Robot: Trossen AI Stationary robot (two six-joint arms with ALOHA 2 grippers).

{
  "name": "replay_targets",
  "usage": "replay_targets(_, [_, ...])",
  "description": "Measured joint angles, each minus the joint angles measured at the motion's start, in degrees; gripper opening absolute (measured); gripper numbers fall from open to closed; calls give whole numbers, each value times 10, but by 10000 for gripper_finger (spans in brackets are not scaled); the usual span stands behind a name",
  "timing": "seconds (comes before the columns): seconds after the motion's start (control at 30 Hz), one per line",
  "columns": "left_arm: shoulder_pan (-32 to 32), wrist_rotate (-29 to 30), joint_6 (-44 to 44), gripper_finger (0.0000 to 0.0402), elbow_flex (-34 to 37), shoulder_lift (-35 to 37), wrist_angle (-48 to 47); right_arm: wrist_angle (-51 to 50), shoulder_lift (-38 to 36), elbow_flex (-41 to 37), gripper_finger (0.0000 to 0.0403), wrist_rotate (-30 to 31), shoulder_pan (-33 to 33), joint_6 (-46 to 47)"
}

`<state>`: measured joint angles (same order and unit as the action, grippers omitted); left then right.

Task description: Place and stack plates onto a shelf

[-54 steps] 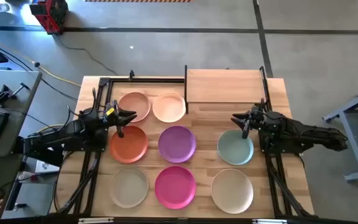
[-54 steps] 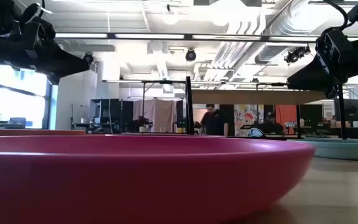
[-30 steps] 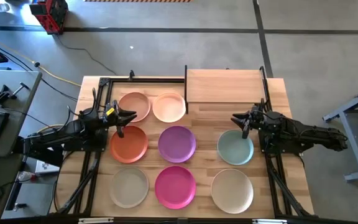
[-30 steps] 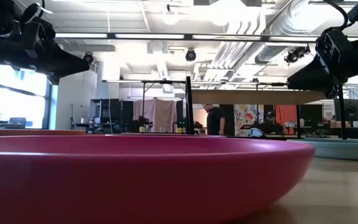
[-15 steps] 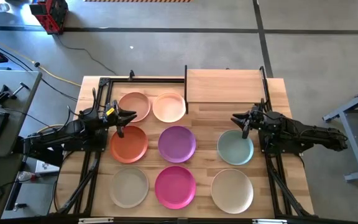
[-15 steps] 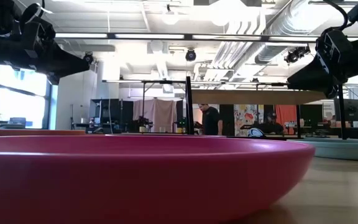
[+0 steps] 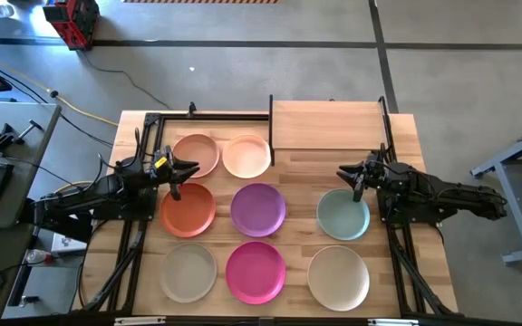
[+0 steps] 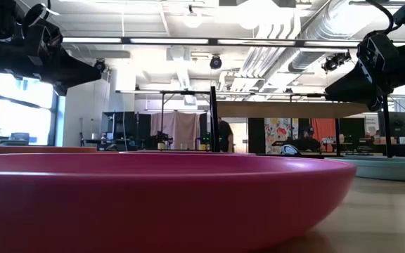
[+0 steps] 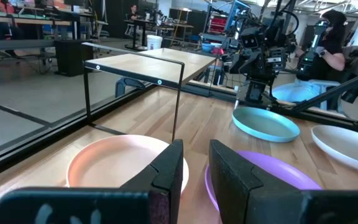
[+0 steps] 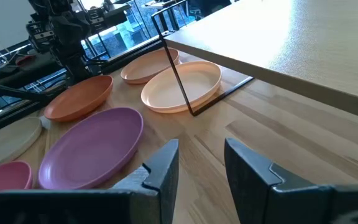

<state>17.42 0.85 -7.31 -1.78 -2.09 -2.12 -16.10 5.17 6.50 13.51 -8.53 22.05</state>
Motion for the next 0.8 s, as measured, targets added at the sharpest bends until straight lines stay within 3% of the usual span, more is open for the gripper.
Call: replay_targets(0.8, [0,9,-91,67,0,0,9,0,0,0,113,0,0,0])
